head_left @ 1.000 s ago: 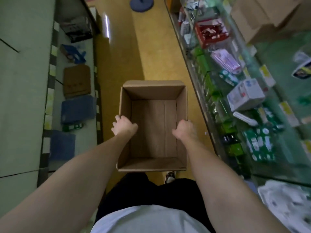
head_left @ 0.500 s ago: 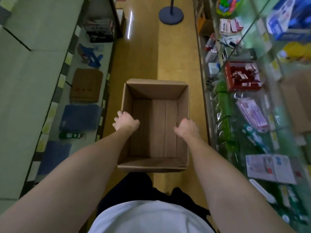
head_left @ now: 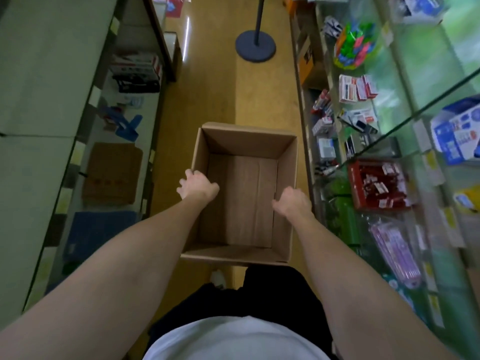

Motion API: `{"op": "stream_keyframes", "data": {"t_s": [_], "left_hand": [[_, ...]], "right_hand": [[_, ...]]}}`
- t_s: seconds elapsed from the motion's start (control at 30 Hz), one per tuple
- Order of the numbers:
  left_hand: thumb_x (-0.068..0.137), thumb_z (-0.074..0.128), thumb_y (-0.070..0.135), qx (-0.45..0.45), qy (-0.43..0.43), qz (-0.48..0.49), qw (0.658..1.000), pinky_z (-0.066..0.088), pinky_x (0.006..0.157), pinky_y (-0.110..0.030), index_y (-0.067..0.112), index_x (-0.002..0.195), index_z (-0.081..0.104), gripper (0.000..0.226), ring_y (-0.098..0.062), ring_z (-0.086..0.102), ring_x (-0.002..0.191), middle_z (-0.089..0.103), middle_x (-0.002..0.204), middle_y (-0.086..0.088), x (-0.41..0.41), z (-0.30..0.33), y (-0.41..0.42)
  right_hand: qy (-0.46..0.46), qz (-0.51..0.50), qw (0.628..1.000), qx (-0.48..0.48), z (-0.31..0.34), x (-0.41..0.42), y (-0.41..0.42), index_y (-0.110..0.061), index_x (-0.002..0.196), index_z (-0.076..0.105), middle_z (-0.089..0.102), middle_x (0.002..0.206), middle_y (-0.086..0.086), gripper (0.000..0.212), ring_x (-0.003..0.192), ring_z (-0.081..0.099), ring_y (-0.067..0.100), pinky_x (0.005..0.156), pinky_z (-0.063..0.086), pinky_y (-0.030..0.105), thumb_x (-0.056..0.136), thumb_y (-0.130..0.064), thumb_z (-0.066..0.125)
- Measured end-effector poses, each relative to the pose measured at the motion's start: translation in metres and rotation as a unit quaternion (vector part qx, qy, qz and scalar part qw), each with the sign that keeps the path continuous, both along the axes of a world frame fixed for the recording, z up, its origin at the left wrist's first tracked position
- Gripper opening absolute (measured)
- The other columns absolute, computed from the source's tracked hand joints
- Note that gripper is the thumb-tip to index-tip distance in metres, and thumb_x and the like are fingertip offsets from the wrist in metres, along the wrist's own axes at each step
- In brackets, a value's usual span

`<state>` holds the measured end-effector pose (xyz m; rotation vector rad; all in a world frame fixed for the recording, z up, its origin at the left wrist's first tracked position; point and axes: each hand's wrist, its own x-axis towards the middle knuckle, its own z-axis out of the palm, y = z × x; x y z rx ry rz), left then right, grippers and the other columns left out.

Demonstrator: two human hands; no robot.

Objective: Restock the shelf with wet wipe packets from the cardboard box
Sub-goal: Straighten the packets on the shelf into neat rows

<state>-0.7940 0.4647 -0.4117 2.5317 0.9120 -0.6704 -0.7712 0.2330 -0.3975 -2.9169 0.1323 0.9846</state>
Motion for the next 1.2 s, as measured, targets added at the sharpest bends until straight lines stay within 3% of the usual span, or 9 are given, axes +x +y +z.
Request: {"op": "stream_keyframes", "data": {"t_s": [0.3, 0.57, 0.73, 0.93, 1.1, 1.2], "left_hand": [[0.09, 0.061, 0.037, 0.019, 0.001, 0.051, 0.999, 0.039, 0.108, -0.049, 0.008, 0.146, 0.036, 0.068, -0.036, 0.036, 0.136, 0.025, 0.155, -0.013, 0.202, -0.007, 0.028], [0.088, 0.061, 0.035, 0.041, -0.015, 0.075, 0.996, 0.045, 0.102, -0.048, 0.007, 0.14, 0.044, 0.061, -0.034, 0.042, 0.129, 0.033, 0.149, -0.012, 0.354, 0.008, 0.066], [0.089, 0.059, 0.037, 0.025, -0.001, 0.093, 0.995, 0.043, 0.103, -0.049, 0.007, 0.141, 0.041, 0.063, -0.036, 0.04, 0.13, 0.03, 0.15, -0.013, 0.451, 0.004, 0.115], [0.089, 0.059, 0.039, 0.006, 0.003, 0.102, 0.995, 0.039, 0.106, -0.048, 0.005, 0.144, 0.037, 0.068, -0.036, 0.037, 0.132, 0.028, 0.152, -0.014, 0.571, -0.005, 0.204], [0.09, 0.059, 0.041, -0.008, 0.0, 0.09, 0.996, 0.038, 0.106, -0.047, 0.006, 0.145, 0.036, 0.069, -0.036, 0.036, 0.134, 0.024, 0.155, -0.014, 0.669, 0.009, 0.268], [0.09, 0.058, 0.042, -0.007, 0.0, 0.079, 0.997, 0.04, 0.105, -0.048, 0.006, 0.144, 0.035, 0.069, -0.036, 0.036, 0.133, 0.025, 0.153, -0.014, 0.724, 0.014, 0.296]], "right_hand": [[-0.002, 0.012, 0.999, 0.036, -0.019, 0.225, 0.032, -0.014, 0.099, 0.055, 0.058, 0.101, 0.009, 0.031, 0.081, 0.054, 0.023, 0.065, 0.044, 0.032, 0.096, -0.044, 0.059], [0.001, 0.03, 0.998, 0.064, -0.015, 0.397, 0.072, -0.013, 0.099, 0.06, 0.062, 0.101, 0.01, 0.033, 0.079, 0.06, 0.023, 0.061, 0.049, 0.032, 0.093, -0.045, 0.062], [-0.007, 0.049, 0.997, 0.054, -0.019, 0.5, 0.125, -0.012, 0.098, 0.062, 0.064, 0.099, 0.011, 0.035, 0.081, 0.063, 0.025, 0.066, 0.055, 0.034, 0.092, -0.047, 0.062], [-0.018, 0.07, 0.997, 0.036, -0.02, 0.628, 0.219, -0.014, 0.089, 0.061, 0.063, 0.094, 0.008, 0.032, 0.069, 0.058, 0.019, 0.052, 0.043, 0.027, 0.094, -0.045, 0.059], [-0.014, 0.044, 0.998, 0.036, -0.005, 0.725, 0.284, -0.013, 0.096, 0.062, 0.063, 0.096, 0.008, 0.036, 0.082, 0.063, 0.023, 0.069, 0.056, 0.035, 0.093, -0.048, 0.059], [-0.026, 0.052, 0.998, 0.038, 0.003, 0.777, 0.308, -0.011, 0.092, 0.061, 0.062, 0.093, 0.009, 0.035, 0.079, 0.061, 0.024, 0.061, 0.05, 0.031, 0.094, -0.047, 0.058]]}}
